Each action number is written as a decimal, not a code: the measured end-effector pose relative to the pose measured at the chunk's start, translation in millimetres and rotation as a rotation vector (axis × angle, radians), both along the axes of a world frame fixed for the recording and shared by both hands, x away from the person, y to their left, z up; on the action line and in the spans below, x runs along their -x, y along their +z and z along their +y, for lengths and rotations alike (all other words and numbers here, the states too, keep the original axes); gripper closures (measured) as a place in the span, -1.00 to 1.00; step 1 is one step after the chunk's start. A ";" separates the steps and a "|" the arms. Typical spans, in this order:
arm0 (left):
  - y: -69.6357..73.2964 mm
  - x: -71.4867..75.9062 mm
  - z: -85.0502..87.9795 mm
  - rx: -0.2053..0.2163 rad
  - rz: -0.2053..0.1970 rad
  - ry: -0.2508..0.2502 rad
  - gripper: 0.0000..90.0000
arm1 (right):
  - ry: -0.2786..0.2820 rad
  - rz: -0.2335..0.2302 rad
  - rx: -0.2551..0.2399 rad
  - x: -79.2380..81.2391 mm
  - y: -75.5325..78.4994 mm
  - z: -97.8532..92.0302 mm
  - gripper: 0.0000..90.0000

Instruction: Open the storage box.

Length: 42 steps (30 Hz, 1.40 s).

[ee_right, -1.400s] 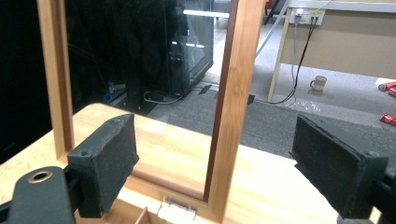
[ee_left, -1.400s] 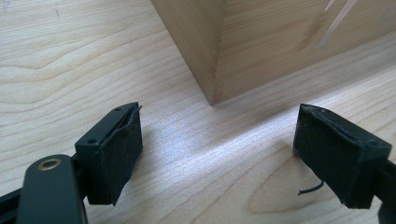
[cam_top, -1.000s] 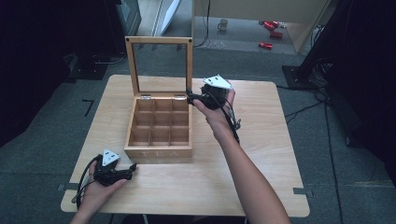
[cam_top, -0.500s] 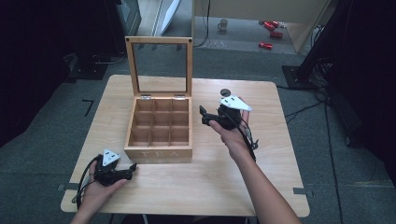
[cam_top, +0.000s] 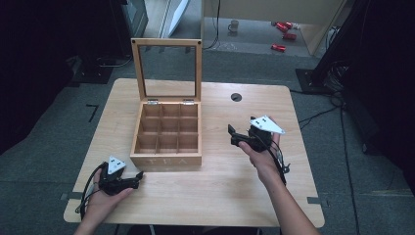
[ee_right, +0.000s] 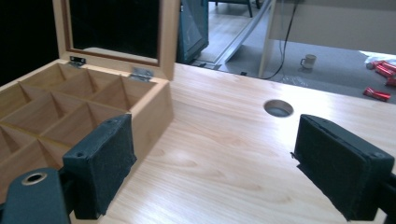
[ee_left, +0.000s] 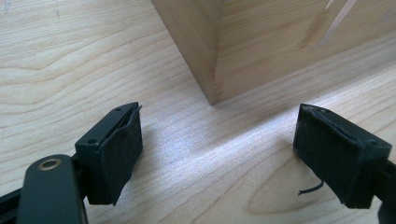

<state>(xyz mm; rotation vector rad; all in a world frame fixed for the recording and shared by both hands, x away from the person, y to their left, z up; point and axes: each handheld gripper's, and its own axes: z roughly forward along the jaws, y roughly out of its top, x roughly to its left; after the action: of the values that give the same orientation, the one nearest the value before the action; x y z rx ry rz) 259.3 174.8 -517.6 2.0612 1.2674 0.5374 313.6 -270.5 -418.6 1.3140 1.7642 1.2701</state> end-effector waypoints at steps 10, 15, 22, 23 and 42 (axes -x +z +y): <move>0.0 0.0 0.0 -0.001 0.000 0.000 -0.64 | -0.063 0.020 0.004 20.6 -20.5 -40.6 -0.73; 0.0 0.1 -0.1 -0.001 -0.001 0.001 -0.64 | -0.104 0.039 0.002 29.7 -34.1 -60.0 -0.73; 0.0 0.1 -0.4 -0.001 -0.001 0.003 -0.64 | -0.164 0.065 -0.016 42.7 -50.0 -85.4 -0.73; 0.0 0.1 -0.4 -0.001 -0.001 0.004 -0.64 | -0.169 0.069 -0.011 44.5 -52.7 -88.9 -0.73; 0.0 0.2 -0.5 -0.002 -0.001 0.009 -0.64 | -0.252 0.256 0.024 80.0 -99.5 -134.5 -0.73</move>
<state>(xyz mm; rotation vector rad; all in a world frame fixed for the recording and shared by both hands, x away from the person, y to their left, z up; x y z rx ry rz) 259.1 174.3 -517.6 2.0577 1.2767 0.5440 233.7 -405.0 -518.1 1.6866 1.7066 0.9739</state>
